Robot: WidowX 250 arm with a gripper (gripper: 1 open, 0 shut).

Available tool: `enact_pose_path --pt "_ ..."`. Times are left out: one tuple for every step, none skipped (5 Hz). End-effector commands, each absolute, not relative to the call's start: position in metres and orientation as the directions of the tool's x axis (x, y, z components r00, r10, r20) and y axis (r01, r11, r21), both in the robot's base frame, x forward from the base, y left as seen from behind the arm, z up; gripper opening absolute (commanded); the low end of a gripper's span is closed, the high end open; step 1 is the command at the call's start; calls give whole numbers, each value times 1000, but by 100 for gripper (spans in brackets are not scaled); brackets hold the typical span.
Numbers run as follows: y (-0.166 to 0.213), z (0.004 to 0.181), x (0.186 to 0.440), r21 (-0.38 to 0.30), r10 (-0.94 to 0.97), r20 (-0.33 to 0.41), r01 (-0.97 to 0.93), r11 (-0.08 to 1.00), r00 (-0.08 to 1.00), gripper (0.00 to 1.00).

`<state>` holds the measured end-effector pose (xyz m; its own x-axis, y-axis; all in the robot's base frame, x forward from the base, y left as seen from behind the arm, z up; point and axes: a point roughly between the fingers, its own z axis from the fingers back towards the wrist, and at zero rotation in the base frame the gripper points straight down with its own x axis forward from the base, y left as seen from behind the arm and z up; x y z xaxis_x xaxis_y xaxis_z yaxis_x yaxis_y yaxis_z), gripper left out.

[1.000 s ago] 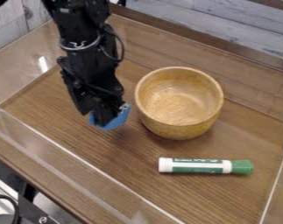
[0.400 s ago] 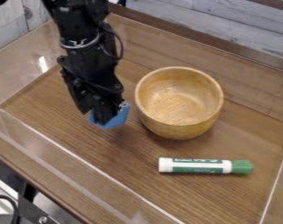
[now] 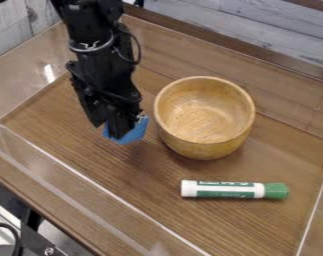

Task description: Remove the blue block from inside the brown bowl and put it on the table

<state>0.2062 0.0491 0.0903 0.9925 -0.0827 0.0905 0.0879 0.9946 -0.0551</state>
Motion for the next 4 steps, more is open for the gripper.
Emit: enact_pose_path --pt "56 101 217 -38 -66 136 72 997 988 0" --pt "57 101 219 -41 -61 138 68 997 989 0" --pt "58 101 220 -44 -56 138 62 997 989 0" --pt "59 101 222 -48 -50 138 57 997 989 0"
